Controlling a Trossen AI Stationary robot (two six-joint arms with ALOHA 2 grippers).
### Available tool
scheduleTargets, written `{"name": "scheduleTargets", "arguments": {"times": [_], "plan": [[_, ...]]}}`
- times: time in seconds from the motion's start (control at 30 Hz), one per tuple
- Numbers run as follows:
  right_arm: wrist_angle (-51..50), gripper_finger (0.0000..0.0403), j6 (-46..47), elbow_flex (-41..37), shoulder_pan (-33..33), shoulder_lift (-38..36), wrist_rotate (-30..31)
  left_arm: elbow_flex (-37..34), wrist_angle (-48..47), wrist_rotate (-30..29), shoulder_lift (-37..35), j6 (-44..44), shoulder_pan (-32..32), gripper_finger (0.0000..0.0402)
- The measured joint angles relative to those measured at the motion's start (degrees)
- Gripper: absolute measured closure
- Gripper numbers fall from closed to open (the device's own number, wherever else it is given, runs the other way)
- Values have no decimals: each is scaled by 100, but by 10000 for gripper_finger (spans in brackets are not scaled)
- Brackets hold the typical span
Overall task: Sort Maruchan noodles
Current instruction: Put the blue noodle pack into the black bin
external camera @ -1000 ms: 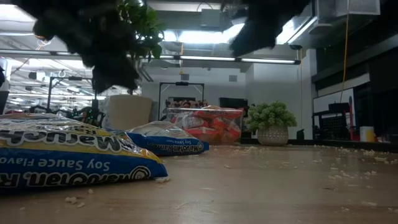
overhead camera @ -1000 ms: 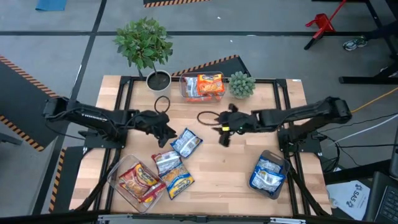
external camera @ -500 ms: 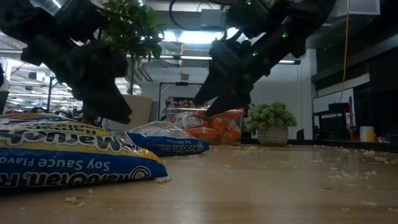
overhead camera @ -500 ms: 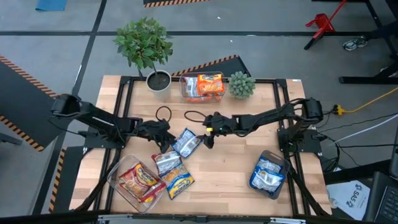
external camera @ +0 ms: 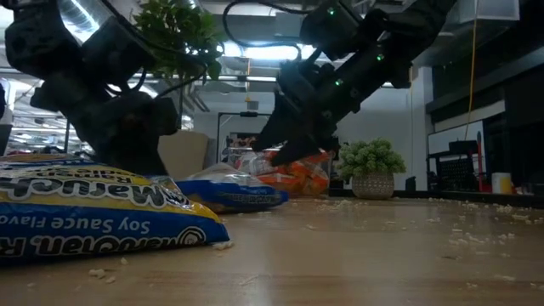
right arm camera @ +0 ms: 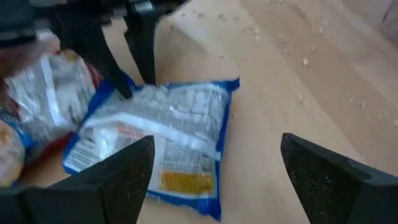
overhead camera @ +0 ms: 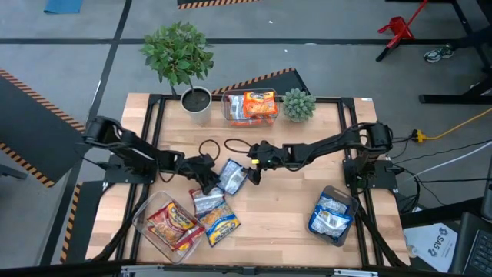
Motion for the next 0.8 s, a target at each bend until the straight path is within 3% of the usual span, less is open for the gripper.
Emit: {"name": "scheduleTargets", "arguments": {"times": [0.2,0.47,0.8], "plan": [[-63,72,236,-16,-4,158,91,-2,35,-4,73,-27,5,280],[793,72,726,-8,-43,776,-295,2,-53,88,74,-257,102,280],[1841,79,1026,10,-70,1258,-1647,-4,-41,119,81,-304,175,281]]}}
